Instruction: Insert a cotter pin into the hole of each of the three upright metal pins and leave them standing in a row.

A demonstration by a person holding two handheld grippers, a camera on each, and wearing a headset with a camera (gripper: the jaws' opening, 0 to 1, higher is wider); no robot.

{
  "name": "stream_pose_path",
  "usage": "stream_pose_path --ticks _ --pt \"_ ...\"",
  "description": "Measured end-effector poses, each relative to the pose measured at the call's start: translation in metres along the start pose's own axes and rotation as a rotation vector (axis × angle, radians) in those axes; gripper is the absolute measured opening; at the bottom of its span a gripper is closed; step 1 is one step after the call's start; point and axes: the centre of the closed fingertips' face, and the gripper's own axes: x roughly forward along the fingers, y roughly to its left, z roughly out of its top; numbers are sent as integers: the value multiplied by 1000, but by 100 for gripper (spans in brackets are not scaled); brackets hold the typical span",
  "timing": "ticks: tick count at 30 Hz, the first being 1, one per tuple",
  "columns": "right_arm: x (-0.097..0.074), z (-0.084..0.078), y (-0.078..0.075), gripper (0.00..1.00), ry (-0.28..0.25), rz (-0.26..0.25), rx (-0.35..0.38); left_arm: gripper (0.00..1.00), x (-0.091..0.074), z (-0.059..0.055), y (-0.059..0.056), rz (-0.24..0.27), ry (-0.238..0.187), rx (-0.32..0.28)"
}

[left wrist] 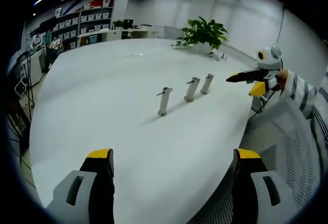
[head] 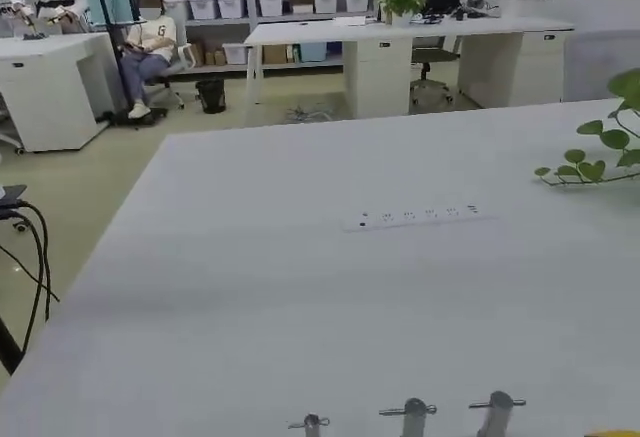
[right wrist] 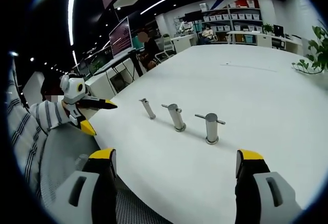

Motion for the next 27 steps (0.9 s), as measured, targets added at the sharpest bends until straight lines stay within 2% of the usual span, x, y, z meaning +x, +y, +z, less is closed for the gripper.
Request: stream_pose_path --ticks 3,10,13,18,27 --pt "1 -1 0 95 0 -1 -7 96 2 1 0 -2 4 26" --pt "3 -5 0 94 -10 -21 0 95 9 6 -6 -27 -2 47" --pt "3 -4 0 94 -18 -25 0 95 11 8 -5 -28 1 50" --pt "3 -3 2 94 -8 -37 -3 95 10 14 -5 -28 -8 52" --pt "3 -8 1 94 13 -44 -6 95 12 16 -5 -14 4 73"
